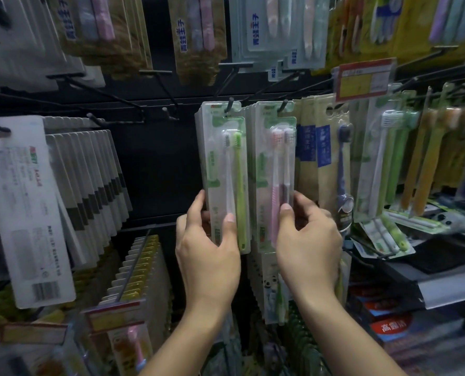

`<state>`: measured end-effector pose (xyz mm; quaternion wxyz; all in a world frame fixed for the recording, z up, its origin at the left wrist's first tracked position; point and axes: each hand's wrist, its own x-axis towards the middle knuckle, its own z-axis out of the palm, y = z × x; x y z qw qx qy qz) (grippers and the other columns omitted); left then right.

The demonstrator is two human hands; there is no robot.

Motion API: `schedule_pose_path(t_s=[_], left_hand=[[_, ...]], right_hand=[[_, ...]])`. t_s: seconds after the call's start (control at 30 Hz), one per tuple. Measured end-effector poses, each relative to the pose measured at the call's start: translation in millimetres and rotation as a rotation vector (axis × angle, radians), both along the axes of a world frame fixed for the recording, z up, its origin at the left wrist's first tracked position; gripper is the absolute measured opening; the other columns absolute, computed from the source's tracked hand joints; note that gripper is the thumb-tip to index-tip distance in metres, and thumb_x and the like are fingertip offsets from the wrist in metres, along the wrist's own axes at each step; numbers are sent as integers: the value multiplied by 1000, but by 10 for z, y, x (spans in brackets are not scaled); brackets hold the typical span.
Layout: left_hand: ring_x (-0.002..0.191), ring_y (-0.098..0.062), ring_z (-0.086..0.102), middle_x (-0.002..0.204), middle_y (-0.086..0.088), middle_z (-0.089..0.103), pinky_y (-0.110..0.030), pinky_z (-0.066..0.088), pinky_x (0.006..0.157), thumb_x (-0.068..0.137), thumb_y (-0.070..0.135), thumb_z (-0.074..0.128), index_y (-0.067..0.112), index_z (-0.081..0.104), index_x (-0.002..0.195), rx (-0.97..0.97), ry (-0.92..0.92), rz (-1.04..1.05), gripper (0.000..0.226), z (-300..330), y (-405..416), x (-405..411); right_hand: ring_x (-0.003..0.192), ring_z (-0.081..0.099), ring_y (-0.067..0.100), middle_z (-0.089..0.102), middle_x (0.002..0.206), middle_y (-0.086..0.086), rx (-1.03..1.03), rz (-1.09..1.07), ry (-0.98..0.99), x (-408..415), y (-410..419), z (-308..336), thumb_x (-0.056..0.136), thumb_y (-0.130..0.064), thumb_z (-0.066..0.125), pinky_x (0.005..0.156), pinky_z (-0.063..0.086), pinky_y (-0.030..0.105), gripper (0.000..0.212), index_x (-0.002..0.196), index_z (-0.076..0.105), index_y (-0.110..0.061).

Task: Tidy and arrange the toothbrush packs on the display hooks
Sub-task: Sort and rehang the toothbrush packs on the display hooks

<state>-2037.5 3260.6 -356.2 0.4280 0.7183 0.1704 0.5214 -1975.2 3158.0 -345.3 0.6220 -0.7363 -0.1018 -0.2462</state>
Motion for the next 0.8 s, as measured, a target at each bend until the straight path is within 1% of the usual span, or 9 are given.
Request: schedule_pose_path(t_s=[0.17, 0.23, 0.33, 0.4, 0.53, 0.6, 0.7, 0.77, 0.8], left_hand=[[120, -2, 54, 128, 17, 49, -40, 53, 105, 99, 39, 67, 39, 44, 153, 35, 0, 17, 59, -20, 20, -9], [119, -1, 53, 128, 17, 48, -39, 53, 103, 99, 39, 67, 38, 44, 153, 53, -7, 27, 59, -21, 26, -15], [118, -3, 54, 126, 17, 47, -41, 54, 103, 98, 37, 68, 38, 45, 151, 54, -18, 30, 58, -19, 36, -34], [117, -4, 56, 125, 17, 48, -43, 55, 101, 98, 37, 69, 39, 47, 150, 58, -27, 24, 56, -15, 45, -54], [115, -4, 56, 122, 18, 49, -40, 55, 100, 98, 35, 68, 36, 50, 147, 76, -40, 9, 52, 1, 71, -114], [114, -3, 56, 119, 21, 50, -38, 54, 99, 98, 34, 69, 36, 52, 145, 75, -49, 3, 50, 10, 89, -152], [110, -4, 58, 115, 20, 53, -38, 55, 96, 98, 31, 69, 35, 54, 142, 81, -66, 4, 46, 20, 151, -221], [108, -5, 59, 114, 18, 55, -34, 55, 93, 98, 29, 70, 34, 56, 138, 87, -80, 5, 43, 23, 210, -275], [107, -5, 60, 114, 16, 56, -31, 55, 91, 98, 28, 70, 34, 57, 136, 90, -87, 4, 40, 25, 240, -306]], right_hand=[[119, 62, 23, 61, 129, 1, -25, -32, -35, -37, 29, -38, 100, -41, 60, 107, 48, 47, 49, 145, 58, -23], [121, 60, 21, 59, 130, -1, -17, -48, -69, -73, 37, -52, 99, -40, 62, 107, 48, 42, 50, 145, 57, -20], [125, 55, 18, 54, 131, -3, -38, -82, -118, -125, 44, -59, 98, -38, 64, 102, 42, 29, 49, 143, 56, -19], [124, 55, 18, 52, 129, -5, -34, -86, -139, -152, 55, -62, 98, -35, 65, 100, 40, 27, 48, 142, 56, -18], [111, 56, 15, 48, 119, -9, -2, -74, -160, -207, 71, -71, 96, -32, 67, 91, 43, 28, 40, 132, 58, -20], [109, 56, 16, 50, 118, -7, 8, -65, -174, -239, 73, -73, 95, -31, 68, 91, 47, 31, 35, 128, 59, -21], [109, 58, 18, 53, 116, -5, 17, -52, -200, -295, 75, -75, 95, -28, 68, 94, 49, 35, 31, 124, 61, -20], [106, 58, 16, 56, 112, -5, 5, -39, -222, -336, 84, -82, 95, -27, 68, 92, 48, 31, 28, 121, 62, -20], [103, 58, 15, 57, 110, -6, -3, -32, -233, -359, 93, -88, 95, -27, 67, 91, 46, 26, 25, 119, 63, -20]])
